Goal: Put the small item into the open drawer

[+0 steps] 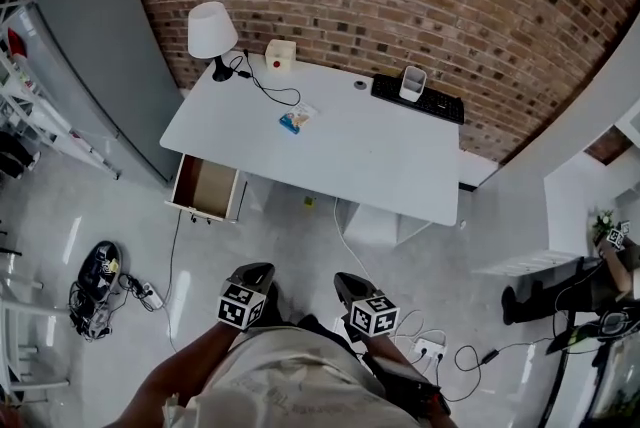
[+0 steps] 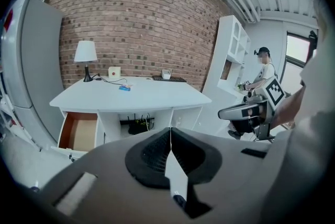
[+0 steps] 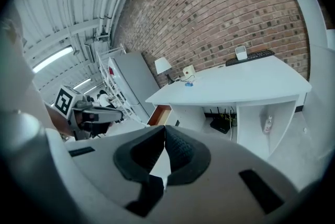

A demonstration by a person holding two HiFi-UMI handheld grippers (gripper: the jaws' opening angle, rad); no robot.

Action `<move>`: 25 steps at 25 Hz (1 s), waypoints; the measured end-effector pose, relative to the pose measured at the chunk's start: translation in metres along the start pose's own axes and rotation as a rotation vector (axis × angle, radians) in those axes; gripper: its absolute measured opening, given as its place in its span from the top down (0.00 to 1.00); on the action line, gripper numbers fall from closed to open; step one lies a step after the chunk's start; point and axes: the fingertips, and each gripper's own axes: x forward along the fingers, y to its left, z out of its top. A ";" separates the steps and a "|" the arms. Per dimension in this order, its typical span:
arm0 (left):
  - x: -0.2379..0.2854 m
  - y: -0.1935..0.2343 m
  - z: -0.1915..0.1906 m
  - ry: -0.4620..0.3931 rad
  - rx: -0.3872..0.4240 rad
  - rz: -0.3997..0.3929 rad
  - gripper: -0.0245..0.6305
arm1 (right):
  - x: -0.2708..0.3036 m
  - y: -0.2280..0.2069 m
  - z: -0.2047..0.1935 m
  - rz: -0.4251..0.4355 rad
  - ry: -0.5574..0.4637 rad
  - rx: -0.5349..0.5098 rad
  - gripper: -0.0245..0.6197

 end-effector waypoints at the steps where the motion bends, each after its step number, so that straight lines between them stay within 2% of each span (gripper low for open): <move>1: 0.001 0.003 -0.003 0.008 -0.007 0.001 0.95 | 0.003 0.000 -0.001 0.002 0.005 0.000 0.95; 7: 0.024 0.019 -0.005 0.025 -0.022 -0.021 0.95 | 0.026 -0.011 0.003 -0.020 0.029 0.000 0.95; 18: 0.085 0.080 0.060 0.007 0.022 -0.133 0.95 | 0.077 -0.027 0.062 -0.120 0.021 -0.012 0.95; 25: 0.105 0.131 0.086 0.001 0.043 -0.181 0.95 | 0.125 -0.023 0.088 -0.170 -0.011 0.006 0.95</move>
